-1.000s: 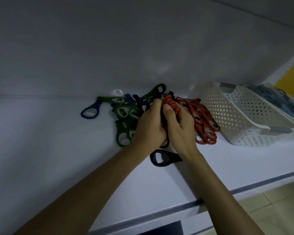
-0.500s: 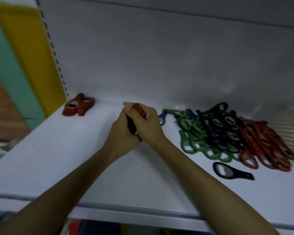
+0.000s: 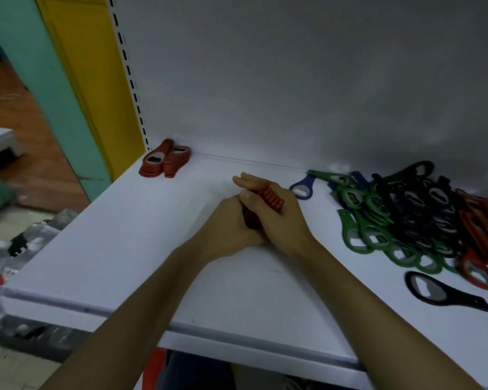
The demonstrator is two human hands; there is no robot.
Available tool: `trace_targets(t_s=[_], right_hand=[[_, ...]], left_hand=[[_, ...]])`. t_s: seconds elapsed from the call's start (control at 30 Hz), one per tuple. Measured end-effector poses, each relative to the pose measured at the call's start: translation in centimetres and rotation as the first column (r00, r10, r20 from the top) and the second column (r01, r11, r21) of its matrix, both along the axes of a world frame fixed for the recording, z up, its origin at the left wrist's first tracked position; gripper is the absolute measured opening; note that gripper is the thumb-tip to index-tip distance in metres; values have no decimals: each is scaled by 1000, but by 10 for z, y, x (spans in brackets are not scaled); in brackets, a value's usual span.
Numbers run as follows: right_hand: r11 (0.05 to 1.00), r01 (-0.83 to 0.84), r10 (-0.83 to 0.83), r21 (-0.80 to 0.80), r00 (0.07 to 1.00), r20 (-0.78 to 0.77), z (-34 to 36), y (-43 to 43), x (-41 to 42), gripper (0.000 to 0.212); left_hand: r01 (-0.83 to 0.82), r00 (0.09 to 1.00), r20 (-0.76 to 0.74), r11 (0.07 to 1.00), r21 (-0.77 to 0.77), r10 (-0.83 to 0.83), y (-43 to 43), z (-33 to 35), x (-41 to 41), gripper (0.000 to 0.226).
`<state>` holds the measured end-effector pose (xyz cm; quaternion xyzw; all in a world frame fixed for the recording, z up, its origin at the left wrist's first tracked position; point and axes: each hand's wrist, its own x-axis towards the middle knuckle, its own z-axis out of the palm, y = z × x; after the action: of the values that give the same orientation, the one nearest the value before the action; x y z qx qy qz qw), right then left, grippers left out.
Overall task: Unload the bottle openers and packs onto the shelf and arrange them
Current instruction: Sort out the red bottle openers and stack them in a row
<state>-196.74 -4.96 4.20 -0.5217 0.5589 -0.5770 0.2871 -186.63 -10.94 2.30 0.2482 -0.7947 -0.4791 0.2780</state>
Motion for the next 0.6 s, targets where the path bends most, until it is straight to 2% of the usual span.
trace_targets(t_s=[0.2, 0.3, 0.37, 0.47, 0.53, 0.6], right_hand=[[997, -44, 45, 70, 999, -16, 2, 3, -2, 16], [998, 44, -44, 38, 999, 1, 0, 2, 5, 17], [999, 42, -43, 33, 998, 39, 1, 2, 6, 15], [986, -157, 154, 58, 986, 59, 10, 3, -3, 26], [960, -278, 274, 26, 957, 97, 17, 4, -12, 32], [939, -343, 337, 12, 928, 158, 25, 1, -18, 31]], left_hand=[[-8, 994, 110, 999, -52, 13, -4, 1, 10, 36], [3, 987, 159, 995, -100, 13, 1, 4, 8, 34], [14, 997, 80, 999, -48, -11, 6, 8, 5, 25], [32, 999, -39, 995, 98, -28, 2, 17, 13, 17], [125, 989, -111, 956, 266, -98, -6, 25, 23, 22], [253, 968, -78, 918, 306, -240, -18, 29, 31, 33]])
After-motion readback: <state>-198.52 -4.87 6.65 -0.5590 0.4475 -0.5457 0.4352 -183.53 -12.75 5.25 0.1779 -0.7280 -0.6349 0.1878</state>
